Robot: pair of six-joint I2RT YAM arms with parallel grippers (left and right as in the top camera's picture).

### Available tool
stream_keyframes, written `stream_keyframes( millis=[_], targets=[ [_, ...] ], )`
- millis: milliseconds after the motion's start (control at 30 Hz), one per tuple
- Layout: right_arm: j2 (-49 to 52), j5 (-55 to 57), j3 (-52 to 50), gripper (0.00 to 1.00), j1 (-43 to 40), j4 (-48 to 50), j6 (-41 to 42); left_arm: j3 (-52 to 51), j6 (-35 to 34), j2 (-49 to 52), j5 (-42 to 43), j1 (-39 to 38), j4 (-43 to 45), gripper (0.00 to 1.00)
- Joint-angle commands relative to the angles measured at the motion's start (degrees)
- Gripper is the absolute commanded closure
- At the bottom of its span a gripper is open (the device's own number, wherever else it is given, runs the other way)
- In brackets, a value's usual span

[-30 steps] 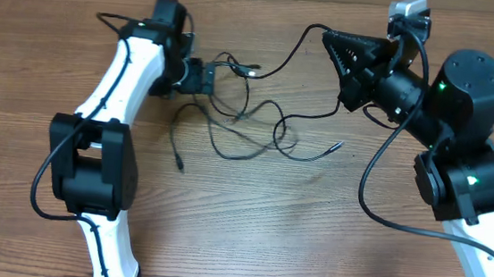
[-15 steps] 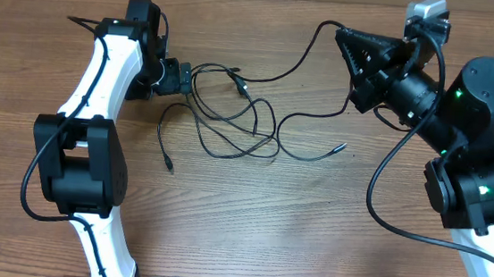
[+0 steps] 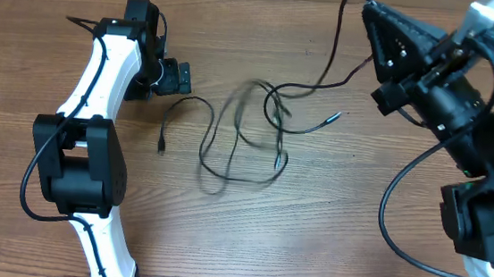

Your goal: Untangle cables

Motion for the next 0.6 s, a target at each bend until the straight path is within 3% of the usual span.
stream_keyframes(
  millis=[0, 200, 567],
  targets=[
    [-0.7, -0.3, 1.9, 0.96, -0.3, 1.4, 3.3, 0.4, -0.6, 0.9, 3.7, 0.3, -0.1, 0.0],
    [-0.6, -0.3, 1.9, 0.96, -0.1, 8.9, 4.3, 0.4, -0.5, 0.9, 8.5, 0.0, 0.0, 0.01],
    [1.5, 1.9, 1.9, 0.96, -0.1, 27.7, 3.2, 0.4, -0.6, 0.9, 8.4, -3.1, 0.3, 0.01]
  ],
)
